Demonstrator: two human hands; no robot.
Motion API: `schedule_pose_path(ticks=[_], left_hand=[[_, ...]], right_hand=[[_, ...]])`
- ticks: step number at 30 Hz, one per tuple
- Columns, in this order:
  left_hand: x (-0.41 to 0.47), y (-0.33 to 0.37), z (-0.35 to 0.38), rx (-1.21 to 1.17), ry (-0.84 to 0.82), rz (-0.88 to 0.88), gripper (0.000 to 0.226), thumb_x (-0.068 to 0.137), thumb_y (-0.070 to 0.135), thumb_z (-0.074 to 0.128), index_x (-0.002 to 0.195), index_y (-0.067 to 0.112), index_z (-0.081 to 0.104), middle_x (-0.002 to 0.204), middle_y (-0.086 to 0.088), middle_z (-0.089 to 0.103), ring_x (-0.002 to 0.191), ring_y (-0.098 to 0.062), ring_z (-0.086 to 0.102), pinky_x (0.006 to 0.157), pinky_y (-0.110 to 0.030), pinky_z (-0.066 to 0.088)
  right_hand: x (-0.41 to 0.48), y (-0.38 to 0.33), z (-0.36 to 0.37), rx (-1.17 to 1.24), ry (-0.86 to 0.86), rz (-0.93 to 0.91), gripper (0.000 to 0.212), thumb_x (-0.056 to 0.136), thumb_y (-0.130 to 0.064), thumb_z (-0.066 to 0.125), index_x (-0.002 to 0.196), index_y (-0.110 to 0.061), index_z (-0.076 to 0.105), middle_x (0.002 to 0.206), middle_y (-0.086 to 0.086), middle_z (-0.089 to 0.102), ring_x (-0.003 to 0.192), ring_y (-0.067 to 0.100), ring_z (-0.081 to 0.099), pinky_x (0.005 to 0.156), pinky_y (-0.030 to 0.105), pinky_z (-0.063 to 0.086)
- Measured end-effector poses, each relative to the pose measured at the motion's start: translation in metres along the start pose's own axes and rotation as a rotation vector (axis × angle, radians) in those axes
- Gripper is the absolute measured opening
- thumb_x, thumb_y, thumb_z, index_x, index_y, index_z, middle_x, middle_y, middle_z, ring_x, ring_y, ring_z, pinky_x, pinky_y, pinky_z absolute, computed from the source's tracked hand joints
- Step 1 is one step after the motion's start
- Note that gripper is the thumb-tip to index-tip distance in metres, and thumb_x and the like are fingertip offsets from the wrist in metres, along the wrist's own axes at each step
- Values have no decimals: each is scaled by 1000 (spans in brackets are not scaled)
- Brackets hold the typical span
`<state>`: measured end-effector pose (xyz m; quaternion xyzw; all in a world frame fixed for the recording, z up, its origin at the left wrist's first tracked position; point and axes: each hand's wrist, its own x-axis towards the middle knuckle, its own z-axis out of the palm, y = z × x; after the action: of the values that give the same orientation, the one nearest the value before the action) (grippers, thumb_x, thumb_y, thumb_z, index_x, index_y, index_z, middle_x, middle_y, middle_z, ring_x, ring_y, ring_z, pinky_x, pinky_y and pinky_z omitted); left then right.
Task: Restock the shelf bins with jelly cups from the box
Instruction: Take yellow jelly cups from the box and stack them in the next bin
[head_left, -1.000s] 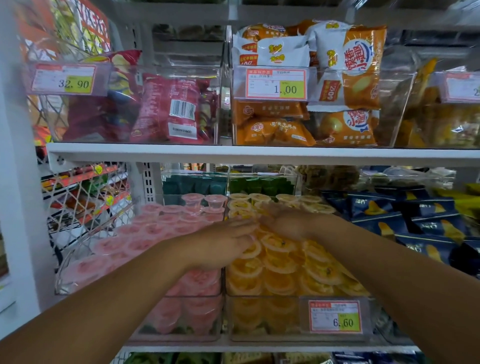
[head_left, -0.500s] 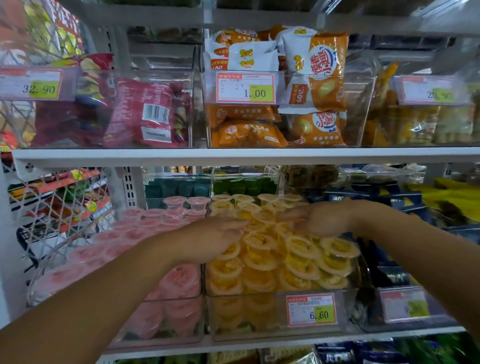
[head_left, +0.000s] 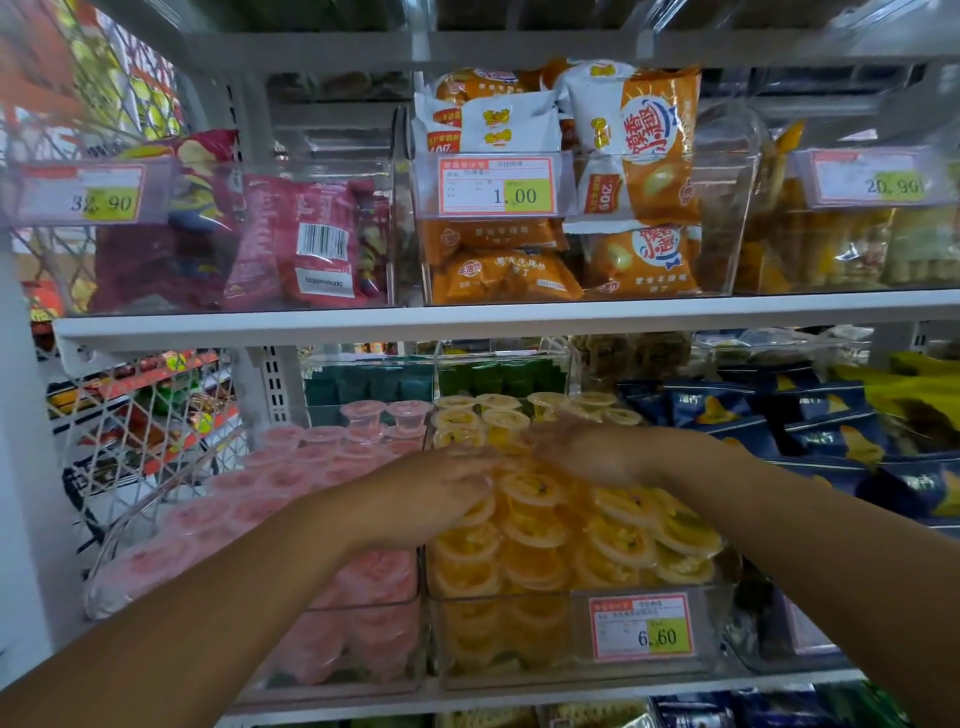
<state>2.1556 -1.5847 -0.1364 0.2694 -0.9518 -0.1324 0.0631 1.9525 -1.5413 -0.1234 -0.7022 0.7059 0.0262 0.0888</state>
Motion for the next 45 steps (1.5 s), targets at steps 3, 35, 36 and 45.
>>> schedule_pose_path(ticks=[3, 35, 36, 45], left_hand=[[0, -3, 3, -63, 33, -26, 46, 105, 31, 33, 151, 33, 29, 159, 15, 19, 145, -2, 14, 113, -13, 8], [-6, -4, 7, -139, 45, -50, 44, 104, 39, 34, 148, 40, 31, 154, 23, 24, 142, 2, 18, 111, -14, 12], [-5, -2, 8, -135, 57, -57, 46, 103, 43, 33, 149, 40, 30, 156, 22, 22, 143, 1, 17, 113, -16, 12], [25, 16, 8, 186, -61, -100, 52, 103, 49, 16, 153, 38, 6, 161, 14, -7, 148, -8, -10, 121, -46, 0]], right_hand=[[4, -6, 0, 102, -2, -47, 53, 104, -47, 18, 154, -31, 11, 161, -11, 0, 148, 15, -7, 121, 42, -4], [-21, 5, 7, 94, -48, -49, 63, 94, -65, 25, 151, -45, 6, 160, -17, -6, 147, 11, -14, 117, 39, -5], [-21, 6, 7, 95, -35, -55, 62, 94, -65, 24, 151, -45, 7, 160, -17, -5, 147, 10, -13, 118, 39, -5], [-35, 40, -11, 85, 51, 103, 51, 103, -46, 17, 153, -35, 8, 161, -10, -2, 148, 16, -11, 119, 47, -7]])
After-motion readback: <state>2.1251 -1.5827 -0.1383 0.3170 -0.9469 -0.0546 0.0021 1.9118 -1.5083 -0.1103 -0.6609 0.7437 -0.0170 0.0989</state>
